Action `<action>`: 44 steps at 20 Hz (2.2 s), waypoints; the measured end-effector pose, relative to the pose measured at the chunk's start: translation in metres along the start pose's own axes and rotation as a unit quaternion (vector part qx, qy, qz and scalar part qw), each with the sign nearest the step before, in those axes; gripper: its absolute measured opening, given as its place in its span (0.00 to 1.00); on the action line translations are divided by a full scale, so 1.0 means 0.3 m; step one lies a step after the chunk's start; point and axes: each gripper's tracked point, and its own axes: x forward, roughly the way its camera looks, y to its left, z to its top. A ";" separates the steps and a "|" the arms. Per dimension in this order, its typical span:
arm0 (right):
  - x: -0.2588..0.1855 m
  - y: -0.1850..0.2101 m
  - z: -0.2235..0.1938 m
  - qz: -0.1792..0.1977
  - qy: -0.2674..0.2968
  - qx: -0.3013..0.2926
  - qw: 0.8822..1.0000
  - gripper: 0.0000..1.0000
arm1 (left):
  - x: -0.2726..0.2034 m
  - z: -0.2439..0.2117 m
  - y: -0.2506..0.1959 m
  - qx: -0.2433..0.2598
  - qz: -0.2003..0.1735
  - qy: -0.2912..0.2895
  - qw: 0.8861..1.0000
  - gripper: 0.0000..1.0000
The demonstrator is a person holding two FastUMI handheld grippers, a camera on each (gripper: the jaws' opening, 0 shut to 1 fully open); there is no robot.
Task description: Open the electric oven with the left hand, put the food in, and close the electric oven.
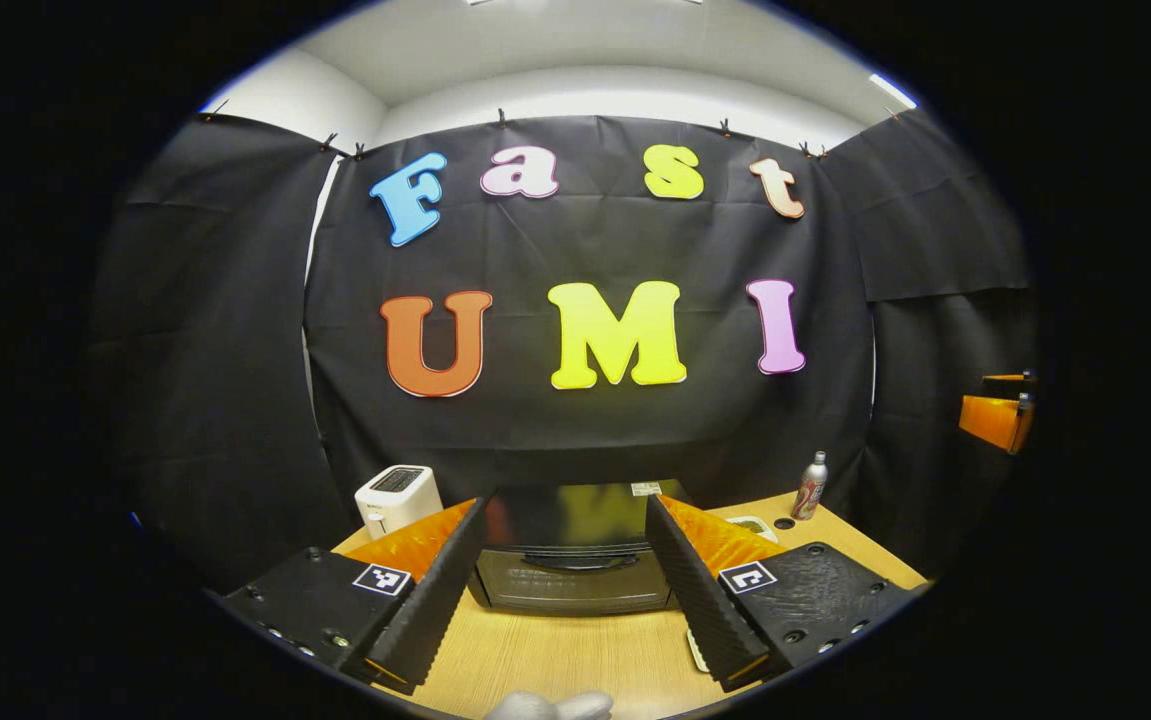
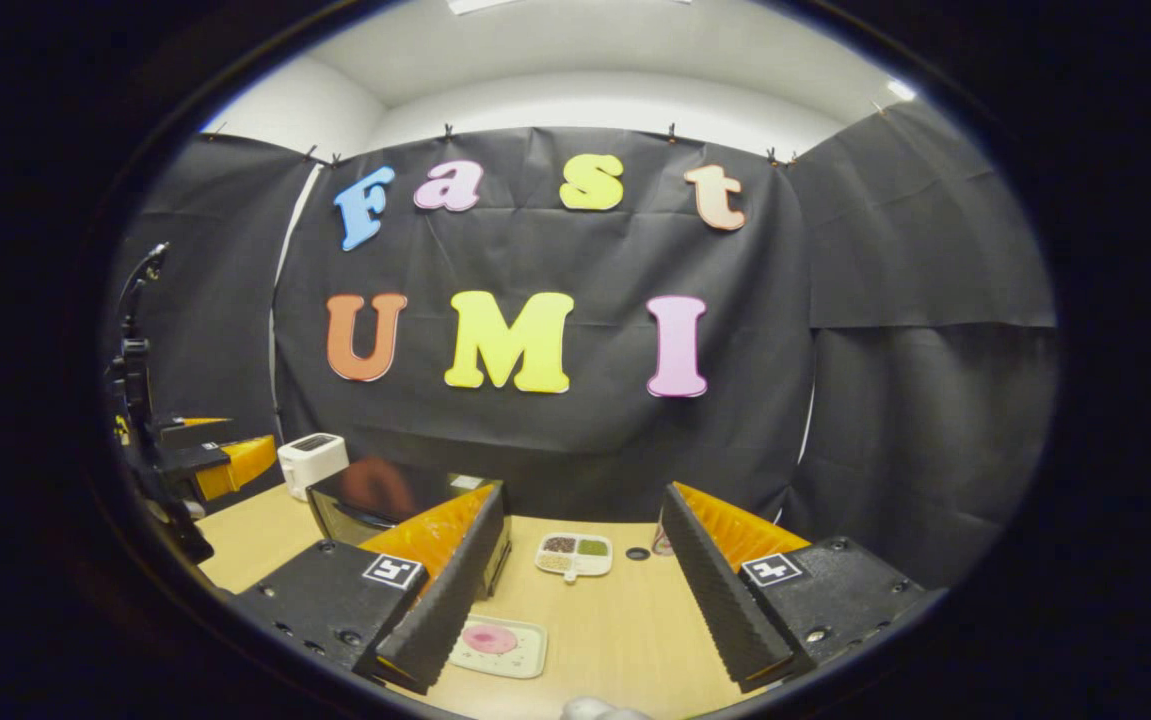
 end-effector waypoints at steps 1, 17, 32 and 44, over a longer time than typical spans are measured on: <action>0.002 0.003 0.000 0.000 0.000 0.000 1.000 0.96 | 0.009 -0.009 -0.001 0.002 -0.001 0.003 1.000 0.96; -0.054 -0.094 -0.028 -0.047 0.037 -0.005 0.998 0.96 | 0.384 -0.342 -0.077 0.003 -0.032 0.072 0.997 0.97; -0.091 -0.144 -0.088 -0.062 0.066 0.012 0.996 0.97 | 0.505 -0.519 -0.056 -0.002 -0.022 0.128 0.992 0.97; -0.124 -0.088 -0.115 -0.043 0.069 0.008 0.997 1.00 | 0.312 -0.597 -0.056 -0.003 -0.033 0.145 0.989 0.97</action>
